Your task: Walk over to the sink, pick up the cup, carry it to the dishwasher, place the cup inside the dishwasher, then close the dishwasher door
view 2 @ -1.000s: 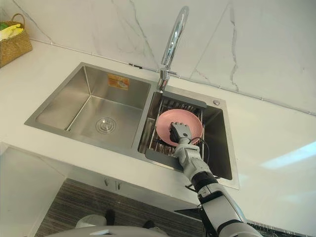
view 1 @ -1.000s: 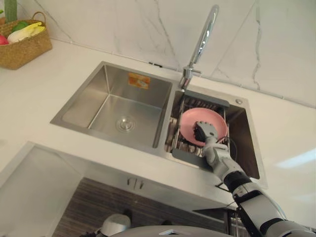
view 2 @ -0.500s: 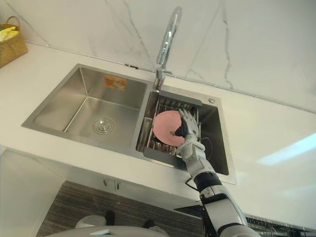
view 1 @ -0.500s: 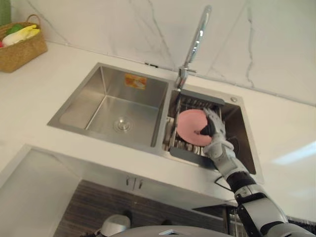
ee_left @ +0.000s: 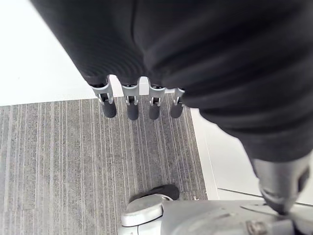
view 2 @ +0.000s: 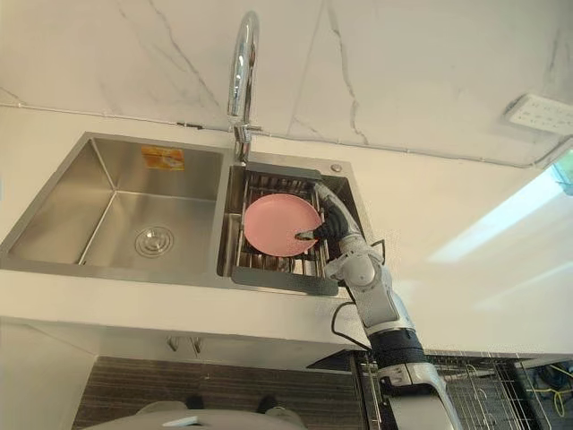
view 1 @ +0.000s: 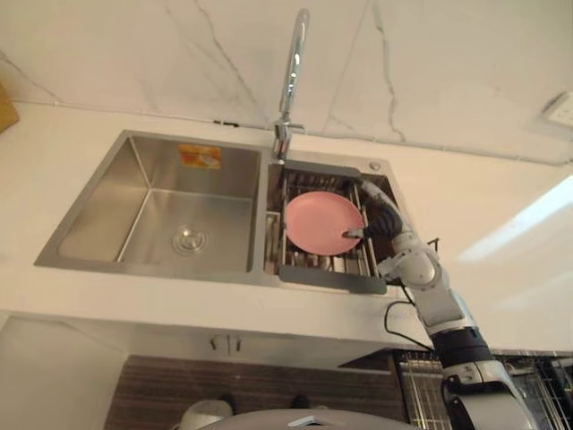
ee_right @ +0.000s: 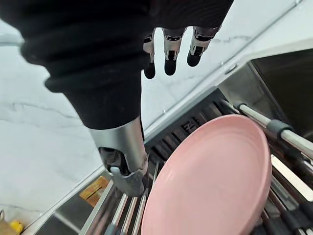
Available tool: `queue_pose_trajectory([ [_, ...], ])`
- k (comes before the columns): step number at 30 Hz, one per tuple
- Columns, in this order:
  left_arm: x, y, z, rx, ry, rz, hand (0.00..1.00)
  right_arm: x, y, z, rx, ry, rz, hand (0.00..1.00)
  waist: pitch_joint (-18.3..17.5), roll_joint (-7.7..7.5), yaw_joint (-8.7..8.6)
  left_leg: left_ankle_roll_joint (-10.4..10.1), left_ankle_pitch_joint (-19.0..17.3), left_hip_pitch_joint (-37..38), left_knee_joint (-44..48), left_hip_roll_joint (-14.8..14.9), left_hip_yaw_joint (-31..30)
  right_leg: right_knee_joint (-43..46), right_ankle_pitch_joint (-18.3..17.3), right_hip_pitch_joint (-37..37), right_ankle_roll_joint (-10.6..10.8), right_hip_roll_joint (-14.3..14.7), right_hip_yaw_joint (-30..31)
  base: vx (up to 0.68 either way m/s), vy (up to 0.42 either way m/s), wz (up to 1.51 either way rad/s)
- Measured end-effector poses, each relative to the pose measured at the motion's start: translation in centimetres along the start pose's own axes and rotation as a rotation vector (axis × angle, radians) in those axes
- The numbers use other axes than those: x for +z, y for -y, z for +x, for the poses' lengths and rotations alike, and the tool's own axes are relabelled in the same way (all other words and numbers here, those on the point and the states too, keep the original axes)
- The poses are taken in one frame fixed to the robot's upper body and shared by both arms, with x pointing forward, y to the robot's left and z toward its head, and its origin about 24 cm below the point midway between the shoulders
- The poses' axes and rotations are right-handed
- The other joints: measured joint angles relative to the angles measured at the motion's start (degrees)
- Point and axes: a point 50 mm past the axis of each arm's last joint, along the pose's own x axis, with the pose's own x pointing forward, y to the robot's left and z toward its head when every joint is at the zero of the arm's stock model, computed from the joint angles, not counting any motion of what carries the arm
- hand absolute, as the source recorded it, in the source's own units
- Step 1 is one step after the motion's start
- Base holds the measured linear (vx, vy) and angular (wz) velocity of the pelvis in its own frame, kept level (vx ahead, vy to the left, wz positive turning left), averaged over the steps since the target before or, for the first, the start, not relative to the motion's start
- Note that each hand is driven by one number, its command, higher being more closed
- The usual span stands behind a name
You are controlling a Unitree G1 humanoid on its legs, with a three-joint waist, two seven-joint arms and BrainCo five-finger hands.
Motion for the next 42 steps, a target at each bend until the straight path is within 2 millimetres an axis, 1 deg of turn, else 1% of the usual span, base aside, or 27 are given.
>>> queue_pose_trajectory([
  [3, 0.0, 0.1, 0.0, 0.0, -0.002, -0.011, 0.0, -0.5, -0.3, -0.5, 0.081, -0.012, -0.038, 0.0, -0.4, 0.16, -0.1, 0.3, -0.4, -0.4, 0.8, 0.1, 0.2, -0.2, 0.2, 0.0, 0.0, 0.1, 0.3, 0.02, 0.009, -0.04],
  [6, 0.0, 0.2, 0.0, 0.003, -0.005, -0.037, 0.0, -0.9, -1.1, -0.8, 0.156, -0.021, -0.106, 0.0, -1.1, -0.04, -0.12, 0.3, -0.4, -0.8, 0.9, 0.1, 0.1, -0.3, 0.2, -0.5, 0.1, 0.1, 0.1, 0.02, 0.001, 0.01],
  [10, -0.1, 0.2, 0.0, 0.002, -0.01, -0.041, 0.0, -0.9, -2.1, -0.9, 0.199, -0.001, -0.203, 0.0, -1.1, -0.04, -0.09, 0.3, -0.4, -0.9, 1.3, 0.2, -0.2, -0.4, 0.2, -0.5, 0.0, 0.1, -0.4, 0.02, 0.0, 0.05],
  [14, -0.1, 0.0, 0.0, 0.004, -0.012, -0.041, 0.0, -1.8, -3.6, -1.2, 0.247, -0.026, -0.279, 0.0, -1.1, -0.1, 0.26, 0.4, -0.3, -1.5, 1.5, 0.1, -0.9, -0.3, 0.2, -0.4, 0.0, 0.0, -0.9, -0.02, 0.009, 0.07],
  [16, -0.1, 0.0, 0.0, 0.004, -0.013, -0.041, 0.0, -1.9, -4.0, -1.3, 0.256, -0.028, -0.312, 0.0, -1.2, -0.15, 0.25, 0.4, -0.3, -1.9, 1.5, 0.1, -1.3, -0.3, 0.2, -0.5, 0.0, 0.0, -1.2, -0.05, 0.015, 0.11],
  [19, -0.1, 0.0, 0.0, 0.004, -0.012, -0.04, 0.0, -2.5, -4.4, -1.4, 0.232, -0.03, -0.399, 0.0, -1.2, -0.15, 0.39, 0.3, -0.1, -2.2, 1.3, 0.0, -1.9, -0.3, 0.2, -0.5, 0.1, -0.2, -2.0, -0.01, 0.016, 0.13],
  [21, -0.1, 0.0, 0.0, 0.001, -0.012, -0.04, 0.0, -2.3, -4.7, -1.4, 0.208, -0.005, -0.471, 0.0, -1.2, -0.18, 0.79, 0.3, 0.0, -2.4, 1.3, -0.1, -2.2, -0.3, 0.2, -0.6, 0.1, -0.3, -2.3, 0.0, 0.021, 0.08],
  [23, -0.1, 0.0, 0.0, 0.001, -0.011, -0.038, 0.0, -2.3, -4.9, -1.5, 0.203, 0.007, -0.506, 0.0, -1.3, -0.25, 0.94, 0.6, 0.2, -2.4, 1.3, -0.1, -2.3, -0.3, 0.2, -0.6, 0.1, -0.3, -2.3, 0.01, 0.011, 0.05],
  [27, -0.1, -0.3, 0.0, 0.008, -0.012, -0.03, 0.0, -2.8, -5.3, -1.4, 0.193, 0.003, -0.6, 0.0, -2.0, -1.06, 1.38, 0.7, 0.5, -2.8, 1.3, -0.3, -3.1, -0.3, 0.2, -0.5, 0.1, -0.3, -2.9, 0.01, 0.006, 0.09],
  [30, -0.1, -0.3, 0.0, 0.005, -0.01, -0.029, 0.0, -2.9, -5.3, -1.1, 0.158, 0.008, -0.659, 0.0, -2.0, -1.07, 1.5, 0.8, 0.8, -2.8, 1.2, -0.5, -3.3, -0.3, 0.3, -0.5, 0.1, -0.5, -3.1, -0.01, 0.017, 0.04],
  [34, -0.1, -0.3, 0.0, 0.005, -0.011, -0.026, 0.0, -2.7, -5.7, -1.0, 0.142, 0.028, -0.694, 0.0, -2.0, -1.06, 1.6, 0.7, 1.2, -2.6, 0.4, -0.5, -3.7, -0.3, 0.3, -0.5, 0.1, -0.5, -3.5, -0.02, 0.009, 0.04],
  [37, -0.1, -0.2, 0.0, 0.002, -0.009, -0.015, 0.0, -2.8, -5.7, -0.8, 0.137, 0.011, -0.709, 0.0, -2.0, -1.01, 1.82, 0.5, 1.3, -2.6, 0.3, -0.5, -3.9, -0.3, 0.3, -0.4, 0.1, -0.5, -3.6, -0.02, 0.008, 0.04],
  [42, 0.3, -0.1, 0.0, -0.004, -0.001, 0.01, 0.0, -3.5, -5.5, -0.2, 0.141, -0.049, -0.745, 0.0, -1.9, -0.92, 2.89, 0.2, 1.5, -2.5, 0.3, -0.5, -4.5, -0.3, 0.3, -0.1, 0.0, -0.5, -4.0, -0.02, 0.008, 0.06],
])
